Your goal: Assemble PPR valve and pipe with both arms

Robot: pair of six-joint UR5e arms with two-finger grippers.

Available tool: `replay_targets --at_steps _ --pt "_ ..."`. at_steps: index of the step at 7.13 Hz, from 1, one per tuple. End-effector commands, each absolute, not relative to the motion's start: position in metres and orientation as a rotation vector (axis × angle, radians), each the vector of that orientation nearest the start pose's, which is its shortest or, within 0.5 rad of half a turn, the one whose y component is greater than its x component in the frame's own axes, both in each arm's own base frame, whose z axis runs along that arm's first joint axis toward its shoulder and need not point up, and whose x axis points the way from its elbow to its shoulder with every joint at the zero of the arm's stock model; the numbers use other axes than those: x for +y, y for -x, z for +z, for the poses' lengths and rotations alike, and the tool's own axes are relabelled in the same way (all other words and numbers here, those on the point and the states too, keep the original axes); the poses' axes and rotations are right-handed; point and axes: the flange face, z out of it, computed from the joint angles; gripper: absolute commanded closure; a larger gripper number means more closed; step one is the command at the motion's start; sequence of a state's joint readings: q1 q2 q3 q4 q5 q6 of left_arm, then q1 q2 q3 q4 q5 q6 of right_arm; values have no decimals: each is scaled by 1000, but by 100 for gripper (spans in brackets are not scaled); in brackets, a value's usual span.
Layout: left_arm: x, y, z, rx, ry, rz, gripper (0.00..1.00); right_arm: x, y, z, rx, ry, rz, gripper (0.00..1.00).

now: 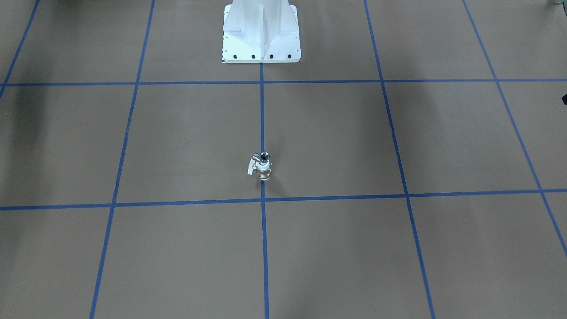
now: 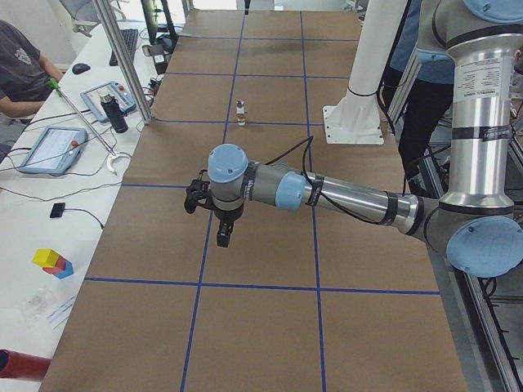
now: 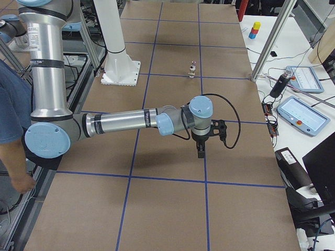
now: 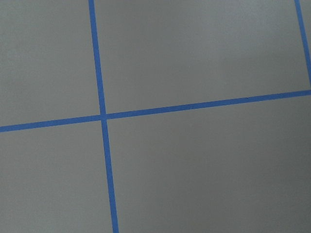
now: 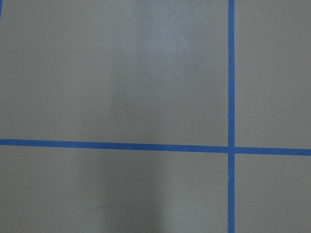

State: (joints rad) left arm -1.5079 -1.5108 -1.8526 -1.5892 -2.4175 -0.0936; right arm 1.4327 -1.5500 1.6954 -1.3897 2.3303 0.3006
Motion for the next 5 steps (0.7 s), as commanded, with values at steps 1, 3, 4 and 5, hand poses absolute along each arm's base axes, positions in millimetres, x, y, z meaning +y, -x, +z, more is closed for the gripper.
replay_targets --at_steps 1,3,4,5 --pt "-471 29 544 857 -152 70 0 -519 7 565 -802 -142 28 0" --pt "-471 29 541 856 -159 74 0 -519 8 567 -802 -139 28 0" --pt "-471 29 544 855 -154 73 0 -518 7 567 -803 -139 29 0" --pt "-465 30 544 855 -155 70 0 -517 7 568 -803 -138 30 0"
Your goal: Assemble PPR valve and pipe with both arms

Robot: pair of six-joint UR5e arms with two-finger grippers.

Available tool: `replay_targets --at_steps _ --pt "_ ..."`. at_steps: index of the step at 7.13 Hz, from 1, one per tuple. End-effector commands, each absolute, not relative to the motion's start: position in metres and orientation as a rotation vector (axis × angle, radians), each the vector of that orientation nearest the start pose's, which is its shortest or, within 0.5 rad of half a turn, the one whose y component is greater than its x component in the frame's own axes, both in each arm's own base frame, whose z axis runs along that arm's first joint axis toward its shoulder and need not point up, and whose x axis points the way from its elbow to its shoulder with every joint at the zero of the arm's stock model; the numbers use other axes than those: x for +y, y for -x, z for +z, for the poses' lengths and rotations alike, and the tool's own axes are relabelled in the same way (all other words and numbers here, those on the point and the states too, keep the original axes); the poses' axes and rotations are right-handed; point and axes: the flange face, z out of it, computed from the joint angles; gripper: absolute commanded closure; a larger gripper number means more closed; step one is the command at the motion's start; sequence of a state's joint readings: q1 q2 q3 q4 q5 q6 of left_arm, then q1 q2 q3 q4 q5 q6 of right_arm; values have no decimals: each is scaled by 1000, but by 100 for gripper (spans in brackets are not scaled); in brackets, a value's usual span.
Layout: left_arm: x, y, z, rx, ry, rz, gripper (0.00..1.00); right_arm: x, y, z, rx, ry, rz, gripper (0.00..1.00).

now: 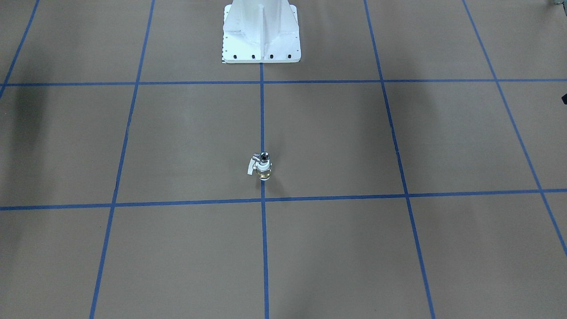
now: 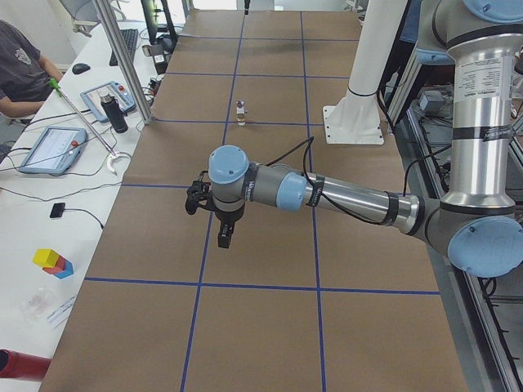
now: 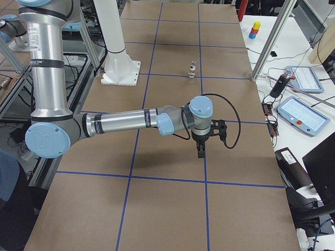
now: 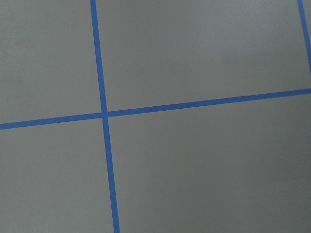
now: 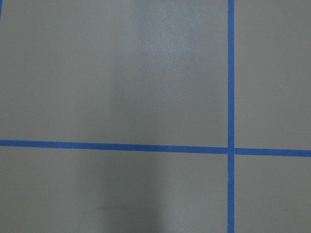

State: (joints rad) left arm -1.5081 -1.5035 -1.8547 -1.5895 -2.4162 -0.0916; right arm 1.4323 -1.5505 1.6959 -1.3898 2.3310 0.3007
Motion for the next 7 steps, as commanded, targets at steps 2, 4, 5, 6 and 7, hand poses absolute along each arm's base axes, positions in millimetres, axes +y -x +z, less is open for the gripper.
replay_targets --at_steps 2,4,5,6,7 --pt "-445 31 538 856 -159 72 0 -507 5 560 -807 -152 24 0" --pt "-444 31 545 855 -144 66 0 -504 5 564 -805 -143 27 0" --pt "-447 34 563 852 -114 45 0 -502 5 569 -804 -135 31 0" --pt "-450 54 577 850 -105 -9 0 -502 5 572 -801 -129 33 0" --pt "-449 57 597 848 -70 -34 0 -502 5 571 -803 -130 33 0"
